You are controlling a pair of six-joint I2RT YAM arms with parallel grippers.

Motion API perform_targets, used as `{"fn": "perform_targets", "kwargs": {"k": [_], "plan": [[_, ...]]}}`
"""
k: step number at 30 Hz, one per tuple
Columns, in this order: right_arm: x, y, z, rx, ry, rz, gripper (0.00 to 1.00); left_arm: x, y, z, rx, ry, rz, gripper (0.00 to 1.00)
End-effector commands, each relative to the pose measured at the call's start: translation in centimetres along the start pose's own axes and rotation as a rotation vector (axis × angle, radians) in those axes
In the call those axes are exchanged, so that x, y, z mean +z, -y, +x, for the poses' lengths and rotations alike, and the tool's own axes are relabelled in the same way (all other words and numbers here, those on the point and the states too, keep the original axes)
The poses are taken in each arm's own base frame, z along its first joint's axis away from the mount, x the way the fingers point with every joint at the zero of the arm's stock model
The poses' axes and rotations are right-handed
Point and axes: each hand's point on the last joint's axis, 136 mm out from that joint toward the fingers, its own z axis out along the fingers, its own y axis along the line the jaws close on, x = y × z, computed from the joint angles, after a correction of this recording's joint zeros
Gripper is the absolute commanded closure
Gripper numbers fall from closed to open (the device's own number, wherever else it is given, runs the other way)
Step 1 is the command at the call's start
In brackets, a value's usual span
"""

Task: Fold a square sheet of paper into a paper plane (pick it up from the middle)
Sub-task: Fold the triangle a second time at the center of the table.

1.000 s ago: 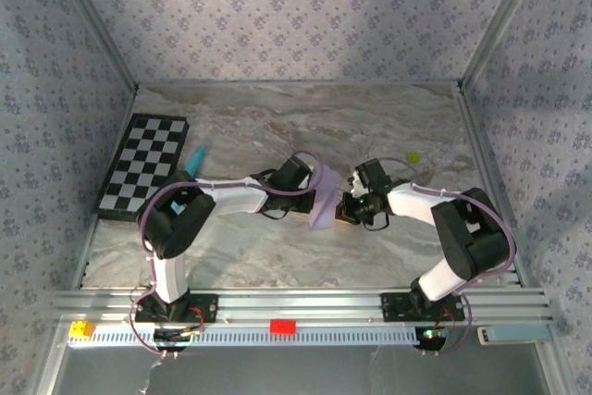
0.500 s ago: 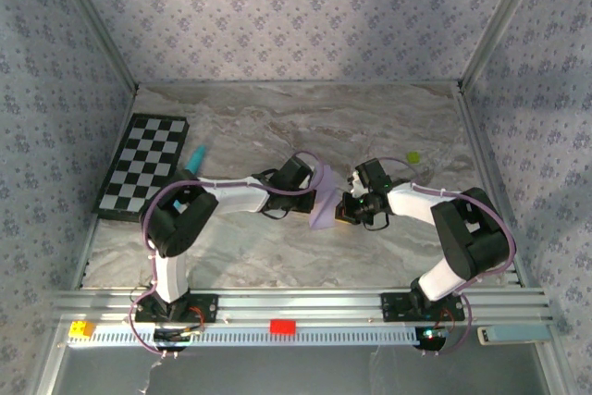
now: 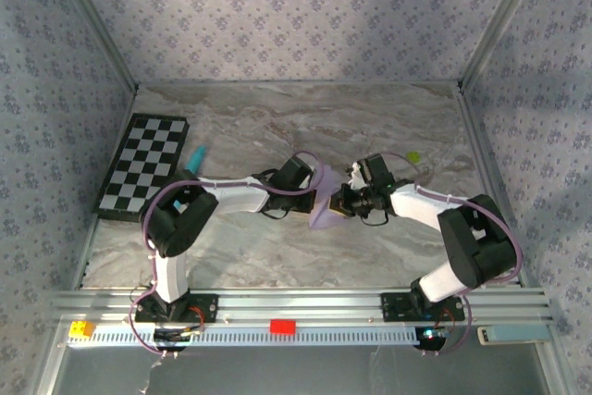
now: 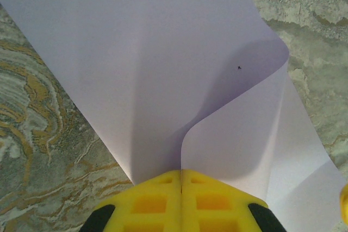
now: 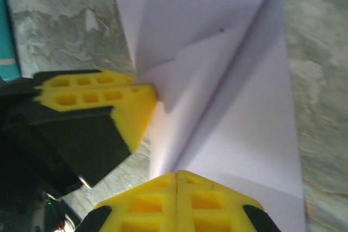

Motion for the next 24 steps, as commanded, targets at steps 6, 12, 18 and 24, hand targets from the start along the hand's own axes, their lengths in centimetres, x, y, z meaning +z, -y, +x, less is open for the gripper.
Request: {"fn": "perform_targets", "kwargs": {"k": [6,12,18,24], "plan": [[1.4,-2.8,-0.4,0.03,-0.005,-0.114,0.97,0.7,-0.9,1.0,0.017,-0.03,-0.027,1.0],[2.5,-2.8,-0.5,0.049,-0.015,-0.131,0.98,0.7,-0.9,1.0,0.017,-0.033,-0.028,1.0],[3.1,-2.8,-0.6,0.056,-0.027,-0.143,0.98,0.9,-1.0,1.2,0.016,-0.038,-0.031,1.0],[3.9,-1.3,-0.1,0.078,-0.044,-0.106,0.98,0.8,-1.0,1.3,0.017,-0.04,-0.031,1.0]]}}
